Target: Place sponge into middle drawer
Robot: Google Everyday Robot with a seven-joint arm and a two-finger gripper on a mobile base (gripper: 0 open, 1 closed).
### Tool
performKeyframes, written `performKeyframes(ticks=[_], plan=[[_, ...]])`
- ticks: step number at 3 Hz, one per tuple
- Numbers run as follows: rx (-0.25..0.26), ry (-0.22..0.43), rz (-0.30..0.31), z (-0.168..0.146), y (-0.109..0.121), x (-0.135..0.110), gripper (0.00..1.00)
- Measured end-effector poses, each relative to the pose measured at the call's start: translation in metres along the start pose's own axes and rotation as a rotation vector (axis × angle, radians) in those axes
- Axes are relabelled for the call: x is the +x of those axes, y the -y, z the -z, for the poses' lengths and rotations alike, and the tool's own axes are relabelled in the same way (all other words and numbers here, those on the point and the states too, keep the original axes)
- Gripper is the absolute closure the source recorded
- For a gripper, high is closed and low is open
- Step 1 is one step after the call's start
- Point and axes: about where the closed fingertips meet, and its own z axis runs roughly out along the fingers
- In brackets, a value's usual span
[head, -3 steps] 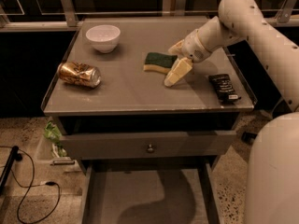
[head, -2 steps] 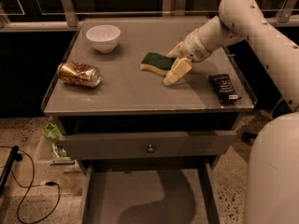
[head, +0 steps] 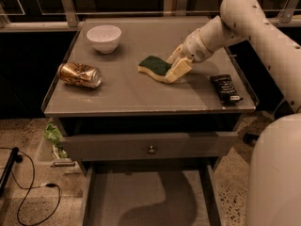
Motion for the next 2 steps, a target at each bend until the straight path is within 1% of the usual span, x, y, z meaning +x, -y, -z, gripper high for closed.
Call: performKeyframes(ticks=[1,2], plan=[[0.0,0.0,0.0,-0.0002,0.0,0.0,1.0],[-0.002,-0.003,0.002,0.0005,0.0012,-0.0028,1.0]])
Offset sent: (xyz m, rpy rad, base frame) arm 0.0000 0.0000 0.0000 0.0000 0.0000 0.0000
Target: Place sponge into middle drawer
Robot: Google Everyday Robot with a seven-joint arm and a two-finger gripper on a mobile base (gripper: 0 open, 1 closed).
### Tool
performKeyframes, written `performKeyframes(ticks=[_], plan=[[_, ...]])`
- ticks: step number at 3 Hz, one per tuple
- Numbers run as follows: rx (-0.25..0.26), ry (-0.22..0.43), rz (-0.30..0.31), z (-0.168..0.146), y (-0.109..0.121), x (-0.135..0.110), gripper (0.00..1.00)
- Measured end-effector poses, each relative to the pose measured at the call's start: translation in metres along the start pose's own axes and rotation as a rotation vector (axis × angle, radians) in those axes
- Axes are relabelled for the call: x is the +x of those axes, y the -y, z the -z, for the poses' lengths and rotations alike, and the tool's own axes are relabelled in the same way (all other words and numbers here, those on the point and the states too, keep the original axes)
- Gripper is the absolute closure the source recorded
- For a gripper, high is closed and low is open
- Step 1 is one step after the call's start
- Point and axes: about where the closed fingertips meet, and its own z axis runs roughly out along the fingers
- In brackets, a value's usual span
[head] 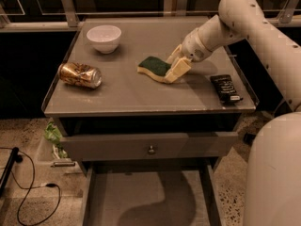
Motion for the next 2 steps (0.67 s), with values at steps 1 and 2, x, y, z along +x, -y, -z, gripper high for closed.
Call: performKeyframes(ticks=[1,2], plan=[[0.022,-0.002,0.013,0.013,-0.002,-0.001,1.0],[0.07,0.0,0.013,0.042,-0.016,0.009,1.0]])
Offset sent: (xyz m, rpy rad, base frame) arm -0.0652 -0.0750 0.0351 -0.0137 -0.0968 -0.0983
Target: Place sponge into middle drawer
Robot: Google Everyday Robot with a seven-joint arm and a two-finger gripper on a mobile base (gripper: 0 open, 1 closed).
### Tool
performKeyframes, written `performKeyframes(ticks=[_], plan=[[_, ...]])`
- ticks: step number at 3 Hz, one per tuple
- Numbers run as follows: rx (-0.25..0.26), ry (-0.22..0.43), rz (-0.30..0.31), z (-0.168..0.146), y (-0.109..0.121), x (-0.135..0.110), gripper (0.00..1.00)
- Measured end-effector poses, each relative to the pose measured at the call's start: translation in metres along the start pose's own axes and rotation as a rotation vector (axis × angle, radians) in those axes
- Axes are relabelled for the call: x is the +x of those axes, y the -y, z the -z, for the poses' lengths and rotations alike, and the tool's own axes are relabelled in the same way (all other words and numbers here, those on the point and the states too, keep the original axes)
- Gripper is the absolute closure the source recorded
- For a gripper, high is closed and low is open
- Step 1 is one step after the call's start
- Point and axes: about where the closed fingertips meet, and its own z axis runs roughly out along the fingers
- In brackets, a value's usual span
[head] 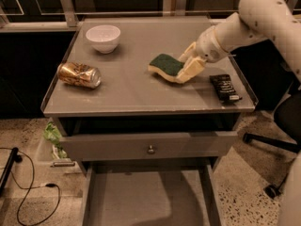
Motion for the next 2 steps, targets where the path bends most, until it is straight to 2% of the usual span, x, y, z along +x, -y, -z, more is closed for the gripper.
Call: performKeyframes(ticks=[1,2], plan=[[-0.001,-0.006,-0.009,0.0019,-0.0033,0.0063,0.82],[-0.002,-0.006,-0.009,0.0019,-0.0033,0.0063,0.58]])
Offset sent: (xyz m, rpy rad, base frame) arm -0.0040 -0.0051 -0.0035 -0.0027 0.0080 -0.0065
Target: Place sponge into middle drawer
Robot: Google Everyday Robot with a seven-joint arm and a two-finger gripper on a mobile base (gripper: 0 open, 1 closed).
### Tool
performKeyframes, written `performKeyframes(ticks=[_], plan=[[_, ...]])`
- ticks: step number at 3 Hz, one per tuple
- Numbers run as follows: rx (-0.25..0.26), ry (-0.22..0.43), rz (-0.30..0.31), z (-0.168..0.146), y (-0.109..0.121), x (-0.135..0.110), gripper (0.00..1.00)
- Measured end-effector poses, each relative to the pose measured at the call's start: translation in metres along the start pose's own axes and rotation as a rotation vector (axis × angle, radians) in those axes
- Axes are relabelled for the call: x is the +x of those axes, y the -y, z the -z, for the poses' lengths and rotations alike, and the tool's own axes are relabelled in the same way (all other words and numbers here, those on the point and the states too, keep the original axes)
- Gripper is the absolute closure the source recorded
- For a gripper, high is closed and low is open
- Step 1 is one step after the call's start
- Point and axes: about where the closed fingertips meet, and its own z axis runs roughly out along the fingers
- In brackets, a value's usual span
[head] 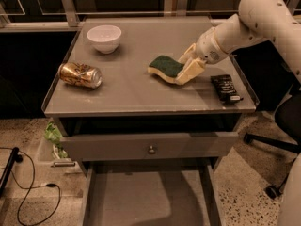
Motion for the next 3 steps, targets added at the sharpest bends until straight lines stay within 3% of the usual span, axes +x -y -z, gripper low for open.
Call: performKeyframes(ticks=[2,3], plan=[[0.0,0.0,0.0,-0.0001,0.0,0.0,0.11],[0.0,0.0,0.0,-0.0001,0.0,0.0,0.0]])
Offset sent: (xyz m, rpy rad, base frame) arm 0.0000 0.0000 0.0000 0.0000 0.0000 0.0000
